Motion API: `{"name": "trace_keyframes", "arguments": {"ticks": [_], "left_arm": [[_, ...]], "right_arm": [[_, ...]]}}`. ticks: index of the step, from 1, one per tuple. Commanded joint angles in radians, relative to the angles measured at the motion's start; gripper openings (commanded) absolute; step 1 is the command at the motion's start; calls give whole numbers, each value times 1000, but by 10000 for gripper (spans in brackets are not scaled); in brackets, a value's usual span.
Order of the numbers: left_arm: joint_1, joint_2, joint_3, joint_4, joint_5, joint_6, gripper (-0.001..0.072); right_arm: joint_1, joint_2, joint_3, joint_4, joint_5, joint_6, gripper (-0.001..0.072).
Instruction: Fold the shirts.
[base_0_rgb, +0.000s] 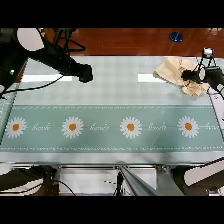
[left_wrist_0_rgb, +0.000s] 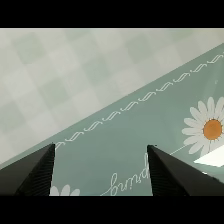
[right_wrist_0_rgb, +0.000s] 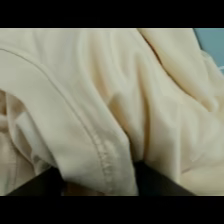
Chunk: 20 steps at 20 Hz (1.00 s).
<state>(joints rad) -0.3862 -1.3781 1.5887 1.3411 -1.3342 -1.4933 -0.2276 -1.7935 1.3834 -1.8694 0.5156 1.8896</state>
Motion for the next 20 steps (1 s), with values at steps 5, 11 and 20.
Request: {"name": "trace_keyframes", "arguments": {"ticks": [5,11,20], "left_arm": [[0,12,18,-19,-10,-5,688],[1,90,260,-32,-13,-4,688],[0,346,500,-33,-15,-31,688]], "right_arm": [[-2,145,1,-37,-131,-2,31],[17,578,1,-43,-155,-9,30],[69,1132,1,-48,-140,-10,30]]}}
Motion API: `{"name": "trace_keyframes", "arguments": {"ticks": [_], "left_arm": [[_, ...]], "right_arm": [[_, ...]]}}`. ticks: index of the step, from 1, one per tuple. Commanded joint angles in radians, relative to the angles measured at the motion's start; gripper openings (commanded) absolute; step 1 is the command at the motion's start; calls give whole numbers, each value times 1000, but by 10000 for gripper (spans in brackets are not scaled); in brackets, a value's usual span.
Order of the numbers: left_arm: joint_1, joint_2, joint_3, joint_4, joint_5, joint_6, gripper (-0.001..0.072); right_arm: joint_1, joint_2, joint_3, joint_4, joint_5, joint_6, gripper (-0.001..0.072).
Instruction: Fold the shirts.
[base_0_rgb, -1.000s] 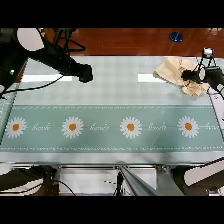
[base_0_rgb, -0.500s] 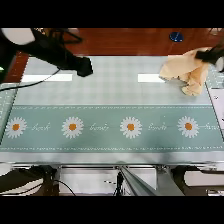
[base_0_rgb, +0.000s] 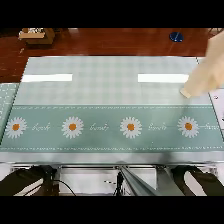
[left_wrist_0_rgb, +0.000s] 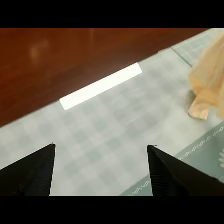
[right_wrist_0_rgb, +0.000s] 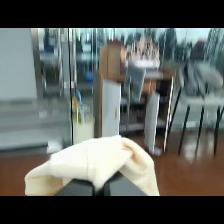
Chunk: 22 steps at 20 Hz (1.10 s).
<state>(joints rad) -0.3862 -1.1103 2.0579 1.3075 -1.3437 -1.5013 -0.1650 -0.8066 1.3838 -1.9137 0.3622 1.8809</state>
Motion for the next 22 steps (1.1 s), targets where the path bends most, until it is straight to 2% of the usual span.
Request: {"name": "trace_keyframes", "arguments": {"ticks": [1,3,5,7,9,11,13,16,19,22], "left_arm": [[0,101,31,1,-13,-45,688],[0,129,31,1,-49,-49,688],[0,139,30,1,-114,-67,688],[0,145,9,1,-179,-88,688],[0,146,-10,1,-236,-94,688],[0,146,-13,1,-251,-94,688],[0,146,-13,1,-251,-93,688],[0,146,-13,10,-251,-93,688],[0,146,-13,61,-254,-92,688],[0,146,-13,176,-312,-90,688]], "right_arm": [[7,183,1,-4,36,-1,30],[7,236,1,-11,122,-21,30],[7,251,1,-2,248,-87,28],[7,233,0,98,361,-197,27],[7,187,0,353,446,-357,28],[14,114,0,683,525,-493,28],[84,15,0,853,597,-515,28],[329,-160,0,861,630,-514,28],[608,-346,0,861,563,-513,28],[812,-514,0,863,443,-496,30]]}}
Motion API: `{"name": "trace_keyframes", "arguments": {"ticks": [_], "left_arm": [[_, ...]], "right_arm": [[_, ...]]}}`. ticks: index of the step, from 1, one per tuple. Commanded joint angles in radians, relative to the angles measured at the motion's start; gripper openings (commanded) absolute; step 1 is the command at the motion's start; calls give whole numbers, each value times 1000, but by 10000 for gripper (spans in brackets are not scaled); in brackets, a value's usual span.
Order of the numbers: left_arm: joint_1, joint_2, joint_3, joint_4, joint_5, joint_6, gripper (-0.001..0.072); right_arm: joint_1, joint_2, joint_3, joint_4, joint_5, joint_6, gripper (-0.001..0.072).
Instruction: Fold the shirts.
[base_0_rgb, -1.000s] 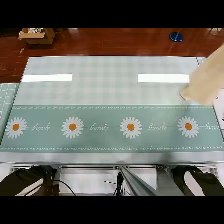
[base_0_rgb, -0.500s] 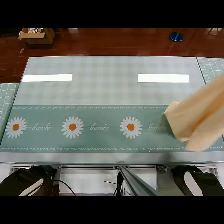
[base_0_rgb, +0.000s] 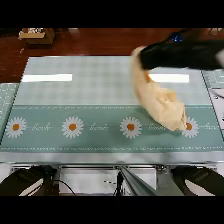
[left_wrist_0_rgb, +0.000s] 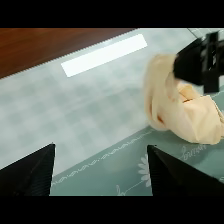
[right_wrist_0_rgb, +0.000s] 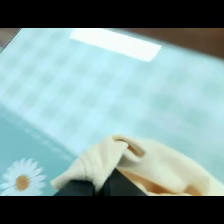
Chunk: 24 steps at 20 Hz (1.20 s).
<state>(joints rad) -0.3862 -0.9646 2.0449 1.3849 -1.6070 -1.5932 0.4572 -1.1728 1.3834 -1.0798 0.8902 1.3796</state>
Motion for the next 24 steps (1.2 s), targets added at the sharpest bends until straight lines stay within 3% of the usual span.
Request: {"name": "trace_keyframes", "arguments": {"ticks": [1,2,4,10,13,15,20,24], "left_arm": [[0,1,0,142,-77,2,688],[0,1,0,187,-103,2,688],[1,0,-10,242,-124,2,688],[1,0,-215,248,-100,2,688],[1,0,-434,247,22,2,688],[1,0,-620,247,135,2,688],[8,-35,-1066,229,336,14,687],[8,-105,-1192,101,386,63,687]], "right_arm": [[233,-190,1,34,-128,21,31],[259,-216,1,34,-164,22,51],[262,-224,2,-1,-204,23,441],[-91,-7,24,-253,45,42,451],[-342,104,24,-524,232,40,451],[-512,119,24,-610,349,14,459],[-863,106,-71,-313,357,-6,490],[-901,97,-195,-267,359,-37,490]]}}
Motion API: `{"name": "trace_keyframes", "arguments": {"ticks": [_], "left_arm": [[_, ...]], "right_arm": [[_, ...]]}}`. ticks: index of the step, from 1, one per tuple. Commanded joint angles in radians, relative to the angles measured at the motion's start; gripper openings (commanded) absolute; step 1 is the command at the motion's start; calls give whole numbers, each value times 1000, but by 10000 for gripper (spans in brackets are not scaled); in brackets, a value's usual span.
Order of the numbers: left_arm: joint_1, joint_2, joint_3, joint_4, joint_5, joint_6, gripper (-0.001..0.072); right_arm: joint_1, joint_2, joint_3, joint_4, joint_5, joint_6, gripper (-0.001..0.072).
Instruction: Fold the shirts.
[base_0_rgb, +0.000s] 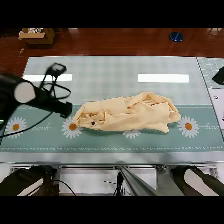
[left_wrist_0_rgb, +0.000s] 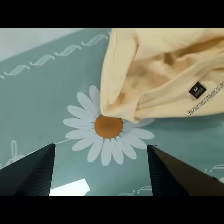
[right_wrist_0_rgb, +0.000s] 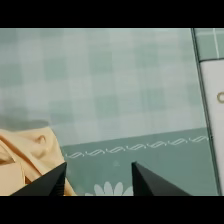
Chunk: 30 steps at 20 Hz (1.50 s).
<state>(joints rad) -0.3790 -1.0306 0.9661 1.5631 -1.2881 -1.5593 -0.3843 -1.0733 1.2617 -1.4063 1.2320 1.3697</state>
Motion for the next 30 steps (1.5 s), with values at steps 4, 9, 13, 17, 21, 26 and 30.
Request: {"name": "trace_keyframes", "arguments": {"ticks": [4,9,13,17,21,26,30], "left_arm": [[162,-80,-134,-224,100,76,675],[550,-114,-163,-563,108,281,612],[604,-239,-163,-701,110,373,612],[538,-390,-162,-741,161,383,515],[476,-486,-158,-858,175,433,516],[375,-568,-158,-890,188,433,174],[364,-572,-156,-890,167,443,26]], "right_arm": [[-60,-2,-183,97,4,-66,490],[-59,-2,-254,148,-47,-91,490],[-59,-2,-255,179,-78,-93,489],[-60,-2,-255,178,-80,-93,489],[-60,-2,-255,178,-81,-93,489],[-60,-2,-255,195,-72,-92,489],[-67,-4,-256,183,-68,-93,493]]}}
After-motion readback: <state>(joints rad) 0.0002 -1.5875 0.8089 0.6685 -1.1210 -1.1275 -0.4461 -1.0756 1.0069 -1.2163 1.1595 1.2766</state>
